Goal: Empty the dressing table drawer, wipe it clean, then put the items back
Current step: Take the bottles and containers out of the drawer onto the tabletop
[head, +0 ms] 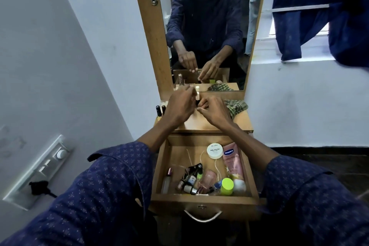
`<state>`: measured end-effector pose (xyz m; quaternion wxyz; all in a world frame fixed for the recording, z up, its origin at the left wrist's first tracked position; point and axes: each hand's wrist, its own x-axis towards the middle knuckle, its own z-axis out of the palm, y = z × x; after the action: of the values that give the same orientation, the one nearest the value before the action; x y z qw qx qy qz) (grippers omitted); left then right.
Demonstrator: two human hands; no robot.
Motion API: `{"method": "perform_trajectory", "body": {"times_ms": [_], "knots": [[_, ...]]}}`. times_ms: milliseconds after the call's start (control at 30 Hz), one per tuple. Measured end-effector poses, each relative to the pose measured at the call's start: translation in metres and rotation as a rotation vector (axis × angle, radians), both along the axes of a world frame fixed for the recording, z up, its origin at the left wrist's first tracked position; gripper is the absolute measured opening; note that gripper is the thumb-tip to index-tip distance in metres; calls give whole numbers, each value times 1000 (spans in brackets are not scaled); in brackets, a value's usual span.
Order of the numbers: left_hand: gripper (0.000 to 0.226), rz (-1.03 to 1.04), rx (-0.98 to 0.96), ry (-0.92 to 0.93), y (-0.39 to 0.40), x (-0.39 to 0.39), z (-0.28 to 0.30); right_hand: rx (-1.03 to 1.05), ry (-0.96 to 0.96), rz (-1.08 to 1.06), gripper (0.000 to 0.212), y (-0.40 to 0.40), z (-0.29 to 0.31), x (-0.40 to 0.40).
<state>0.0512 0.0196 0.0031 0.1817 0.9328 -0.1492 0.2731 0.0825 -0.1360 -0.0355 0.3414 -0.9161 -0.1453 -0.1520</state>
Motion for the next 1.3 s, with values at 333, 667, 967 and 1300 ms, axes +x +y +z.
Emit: {"method": "perform_trajectory", "body": {"times_ms": [333,667,967,1300], "knots": [[12,-64,-89,260,10,-91,-79,-63,265,286,7,-26,-39,-88],[21,55,-165,604,17,-126,-146,-51,271,292,28,-31,-71,-140],[20,74,-37,665,14,-124,-153,-97,333,175,16,-27,-96,-147],[12,98,-45,694,12,-125,-154,-133,333,117,16,-27,-97,-153]]}}
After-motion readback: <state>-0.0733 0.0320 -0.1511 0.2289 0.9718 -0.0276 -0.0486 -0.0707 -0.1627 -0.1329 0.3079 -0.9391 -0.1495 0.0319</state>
